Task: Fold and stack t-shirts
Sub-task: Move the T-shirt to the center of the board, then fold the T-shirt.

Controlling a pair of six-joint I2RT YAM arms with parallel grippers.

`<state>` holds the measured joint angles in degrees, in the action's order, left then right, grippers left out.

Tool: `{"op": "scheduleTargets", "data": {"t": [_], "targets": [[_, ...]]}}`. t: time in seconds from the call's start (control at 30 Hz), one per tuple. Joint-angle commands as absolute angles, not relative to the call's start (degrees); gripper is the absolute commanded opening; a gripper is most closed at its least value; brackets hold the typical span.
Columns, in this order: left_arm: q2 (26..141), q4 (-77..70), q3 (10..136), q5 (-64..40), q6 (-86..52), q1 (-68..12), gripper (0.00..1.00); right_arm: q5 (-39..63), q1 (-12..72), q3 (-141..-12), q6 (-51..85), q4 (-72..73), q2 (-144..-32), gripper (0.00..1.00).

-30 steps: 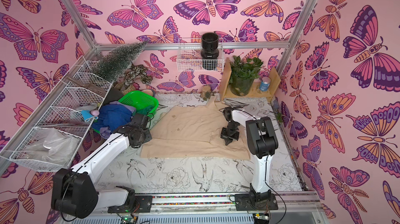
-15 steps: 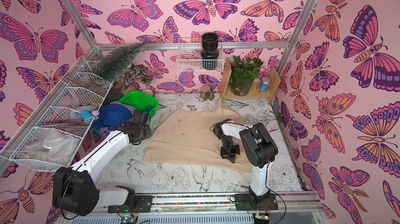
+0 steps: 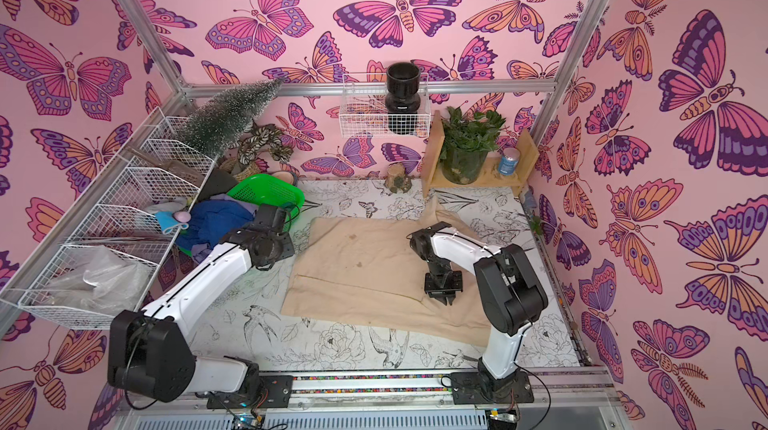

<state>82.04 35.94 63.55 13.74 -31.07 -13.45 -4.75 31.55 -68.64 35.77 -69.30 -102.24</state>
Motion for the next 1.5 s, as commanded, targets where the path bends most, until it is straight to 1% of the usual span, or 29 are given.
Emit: {"op": "scheduleTargets", "data": {"t": [0.0, 0.07, 0.23, 0.33, 0.47, 0.7, 0.93, 1.2, 1.3, 1.37, 1.47], "targets": [[87.51, 25.74, 67.54, 6.11, -27.11, -11.69, 0.44, -1.89, 31.73, -69.97, 36.89, -68.88, -101.87, 0.18], [92.76, 23.32, 71.51, 2.23, -26.48, -10.74, 0.44, -1.79, 31.76, -70.00, 36.76, -68.75, -101.10, 0.18], [107.61, 23.17, 82.79, -7.88, -23.62, -8.44, 0.45, -3.08, 31.65, -69.18, 36.84, -69.44, -96.50, 0.19], [113.31, 23.39, 86.62, -8.22, -24.50, -7.67, 0.45, -4.91, 31.55, -68.13, 37.44, -70.70, -93.57, 0.20], [118.20, 23.69, 89.04, -7.50, -25.45, -7.38, 0.45, -6.28, 31.16, -65.64, 37.97, -71.80, -90.65, 0.21], [122.47, 22.96, 90.24, -7.48, -26.03, -7.38, 0.45, -6.08, 30.55, -62.36, 39.45, -71.80, -87.65, 0.21], [124.29, 24.03, 92.43, -3.74, -23.22, -7.12, 0.45, -7.19, 30.16, -62.02, 39.20, -73.39, -86.86, 0.21], [127.23, 24.77, 93.99, 1.59, -23.62, -7.12, 0.45, -8.23, 28.41, -61.52, 38.67, -74.79, -84.55, 0.21], [129.08, 25.03, 94.97, 1.29, -24.48, -7.16, 0.45, -8.38, 28.08, -61.20, 38.75, -75.06, -83.55, 0.21], [129.96, 25.05, 95.57, 1.08, -25.19, -7.29, 0.45, -8.53, 27.95, -60.83, 38.91, -75.12, -82.91, 0.21], [131.33, 24.96, 96.73, 0.44, -25.69, -7.74, 0.39, -8.65, 27.52, -60.32, 38.89, -75.49, -82.32, 0.21]]}}
